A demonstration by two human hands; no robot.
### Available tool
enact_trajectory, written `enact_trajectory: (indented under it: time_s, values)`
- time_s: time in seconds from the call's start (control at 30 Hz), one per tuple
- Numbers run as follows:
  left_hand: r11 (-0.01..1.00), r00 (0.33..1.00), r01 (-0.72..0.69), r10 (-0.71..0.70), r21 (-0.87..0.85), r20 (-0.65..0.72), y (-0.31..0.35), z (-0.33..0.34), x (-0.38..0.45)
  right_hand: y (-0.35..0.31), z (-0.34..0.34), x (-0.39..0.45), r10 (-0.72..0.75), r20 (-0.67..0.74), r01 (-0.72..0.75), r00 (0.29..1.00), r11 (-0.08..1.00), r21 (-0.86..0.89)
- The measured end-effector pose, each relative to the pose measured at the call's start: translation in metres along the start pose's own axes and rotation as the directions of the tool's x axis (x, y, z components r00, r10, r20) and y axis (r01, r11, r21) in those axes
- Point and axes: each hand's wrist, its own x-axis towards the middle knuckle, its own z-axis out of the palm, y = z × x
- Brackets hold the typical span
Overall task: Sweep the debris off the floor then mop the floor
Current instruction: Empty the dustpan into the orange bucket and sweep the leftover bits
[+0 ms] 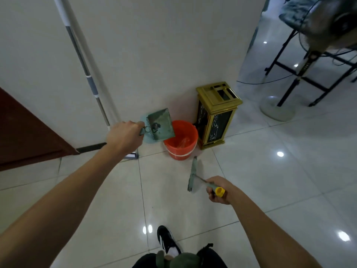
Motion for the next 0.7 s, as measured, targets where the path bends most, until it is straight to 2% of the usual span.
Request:
enact_trajectory:
  time_s: [0.2, 0.33, 0.5, 0.7]
  values:
    - [0.919, 0.942, -0.331, 0.306, 0.216, 0.140, 0.013, 0.020, 0.053, -0.008, 0.008, 0.009, 0.040, -0.052, -0.036, 0.998, 0.997, 0.074]
    - [0.788, 0.841, -0.540, 0.487, 0.296, 0.236, 0.021, 0.040, 0.067, -0.005, 0.011, 0.014, 0.058, -0.076, -0.051, 0.995, 0.994, 0.093]
    - [0.692, 0.753, -0.652, 0.546, 0.309, 0.368, 0.048, 0.077, 0.059, -0.003, 0.004, 0.016, 0.065, -0.071, -0.058, 0.995, 0.994, 0.093]
    - [0.660, 0.731, -0.678, 0.558, 0.323, 0.393, 0.083, 0.100, 0.048, -0.005, -0.023, 0.012, 0.067, -0.009, -0.066, 0.998, 0.996, 0.058]
